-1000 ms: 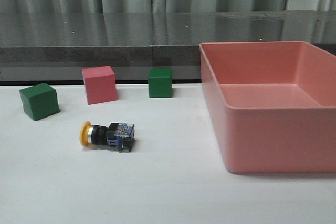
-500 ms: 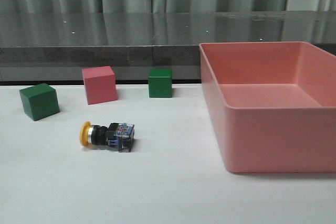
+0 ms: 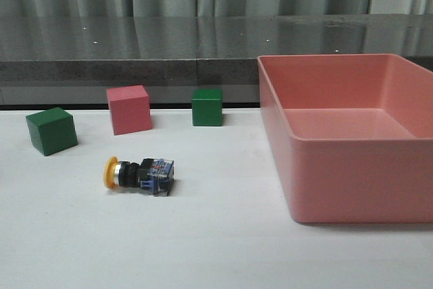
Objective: Place and stand button with both arms
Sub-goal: 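Open the right gripper and withdraw it from the button, then move the left gripper down over the lying button and grasp it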
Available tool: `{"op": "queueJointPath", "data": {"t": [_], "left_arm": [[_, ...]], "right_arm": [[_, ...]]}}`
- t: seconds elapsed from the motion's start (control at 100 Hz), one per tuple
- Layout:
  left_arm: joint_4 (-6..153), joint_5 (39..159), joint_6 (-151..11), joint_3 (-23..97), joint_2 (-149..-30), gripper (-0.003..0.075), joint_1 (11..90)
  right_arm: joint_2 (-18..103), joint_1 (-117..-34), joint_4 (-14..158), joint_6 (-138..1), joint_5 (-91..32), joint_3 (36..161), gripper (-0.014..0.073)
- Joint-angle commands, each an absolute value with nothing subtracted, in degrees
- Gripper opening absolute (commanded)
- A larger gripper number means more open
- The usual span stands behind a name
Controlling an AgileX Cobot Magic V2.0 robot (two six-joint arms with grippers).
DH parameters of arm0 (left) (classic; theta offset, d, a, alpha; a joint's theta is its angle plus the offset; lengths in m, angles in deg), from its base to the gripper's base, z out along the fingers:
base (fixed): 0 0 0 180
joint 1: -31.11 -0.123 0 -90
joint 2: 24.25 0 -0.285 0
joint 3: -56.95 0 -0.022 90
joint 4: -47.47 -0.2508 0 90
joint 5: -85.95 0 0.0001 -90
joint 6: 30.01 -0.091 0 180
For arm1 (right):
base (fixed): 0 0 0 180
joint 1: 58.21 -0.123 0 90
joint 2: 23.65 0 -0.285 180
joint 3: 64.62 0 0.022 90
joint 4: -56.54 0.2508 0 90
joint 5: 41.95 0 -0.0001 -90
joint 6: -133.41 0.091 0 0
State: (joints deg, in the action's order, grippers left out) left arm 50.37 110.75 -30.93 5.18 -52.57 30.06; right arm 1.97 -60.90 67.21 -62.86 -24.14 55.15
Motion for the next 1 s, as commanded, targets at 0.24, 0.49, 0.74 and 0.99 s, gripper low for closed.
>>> {"op": "queueJointPath", "data": {"t": [0.24,0.49,0.74,0.99], "left_arm": [[74.30,110.90,-70.29,24.80,-83.39,0.0278,30.88],[79.22,110.85,-82.13,30.00,-97.86,0.0690,34.49],[100.05,118.39,-118.12,32.81,-109.20,0.0620,36.54],[111.91,142.42,-136.98,41.74,-124.49,0.0620,33.58]], "right_arm": [[2.20,-60.60,67.65,-62.74,-28.66,56.75,-0.0076],[2.20,-60.60,67.65,-62.74,-28.85,56.75,-0.0076],[2.20,-60.60,67.65,-62.74,-29.54,56.75,-0.0076],[2.20,-60.60,67.65,-62.74,-29.54,56.75,-0.0076]]}}
